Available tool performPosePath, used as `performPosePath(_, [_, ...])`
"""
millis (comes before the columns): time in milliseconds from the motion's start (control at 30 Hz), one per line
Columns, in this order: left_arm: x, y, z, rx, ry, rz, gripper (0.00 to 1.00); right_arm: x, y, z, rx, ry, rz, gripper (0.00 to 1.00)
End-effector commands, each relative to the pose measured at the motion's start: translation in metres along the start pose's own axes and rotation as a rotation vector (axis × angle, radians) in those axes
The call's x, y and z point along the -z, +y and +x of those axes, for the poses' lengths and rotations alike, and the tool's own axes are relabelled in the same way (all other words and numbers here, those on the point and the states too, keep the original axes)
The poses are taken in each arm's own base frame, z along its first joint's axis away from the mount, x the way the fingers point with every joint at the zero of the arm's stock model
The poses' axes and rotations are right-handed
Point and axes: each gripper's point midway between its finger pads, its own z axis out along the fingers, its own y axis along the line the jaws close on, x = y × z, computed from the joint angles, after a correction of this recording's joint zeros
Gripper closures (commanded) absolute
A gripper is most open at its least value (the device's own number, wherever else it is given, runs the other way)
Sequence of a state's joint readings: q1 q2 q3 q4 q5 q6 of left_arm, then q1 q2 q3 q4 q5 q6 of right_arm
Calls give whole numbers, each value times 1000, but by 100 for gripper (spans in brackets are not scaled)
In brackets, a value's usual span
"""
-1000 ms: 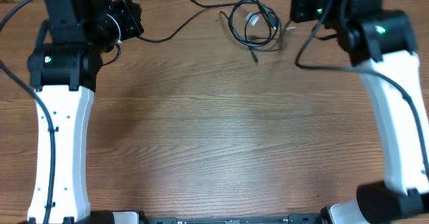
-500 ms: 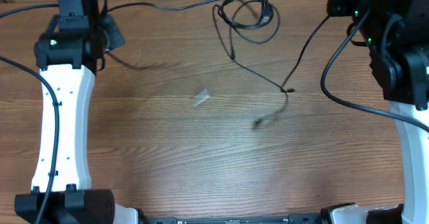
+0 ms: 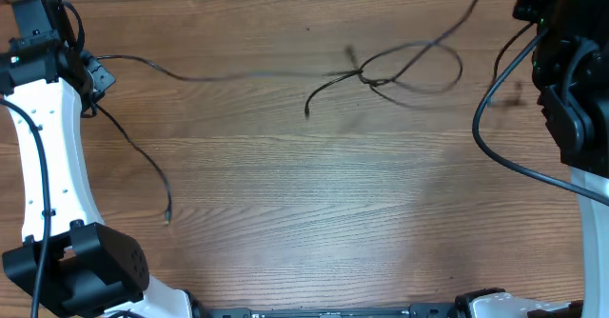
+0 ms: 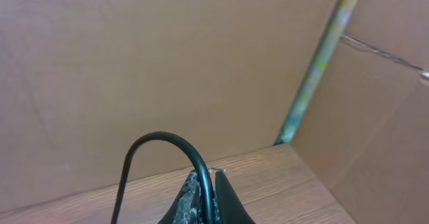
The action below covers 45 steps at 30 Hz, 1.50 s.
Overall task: Untangle cables
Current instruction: 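Pull the cables apart, right gripper moving right, left gripper left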
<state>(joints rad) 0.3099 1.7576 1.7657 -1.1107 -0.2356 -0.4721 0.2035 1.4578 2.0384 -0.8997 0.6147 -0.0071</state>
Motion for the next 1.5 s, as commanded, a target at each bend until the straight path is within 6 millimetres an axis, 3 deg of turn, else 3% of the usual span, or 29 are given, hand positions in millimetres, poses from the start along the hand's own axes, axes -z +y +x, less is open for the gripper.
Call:
performPosePath(0, [7, -2, -7, 31, -21, 21, 96, 13, -21, -18, -30, -53, 69, 96])
performPosePath(200, [7, -5, -7, 32, -19, 36, 96, 14, -21, -21, -26, -65, 69, 96])
performPosePath(367, [7, -5, -9, 34, -26, 37, 96, 9, -41, -30, -52, -98, 131, 96])
performPosePath(633, [7, -6, -12, 39, -36, 42, 96, 0, -103, -38, 7, -114, 304, 96])
performPosePath(900, [8, -12, -9, 36, -21, 73, 96, 2, -195, -36, -5, -104, 546, 96])
performPosePath(1033, [8, -19, -8, 36, -10, 112, 96, 2, -221, -31, -9, -89, 567, 96])
performPosePath(1100, [9, -25, -7, 37, 0, 147, 96, -5, -217, -27, -3, -75, 500, 96])
performPosePath(1300, [14, -46, -7, 32, 10, 250, 96, -33, -156, -12, 21, -24, 135, 96])
performPosePath(1467, [17, -59, -1, 6, 14, 271, 96, -62, -148, 9, -23, 46, 95, 96])
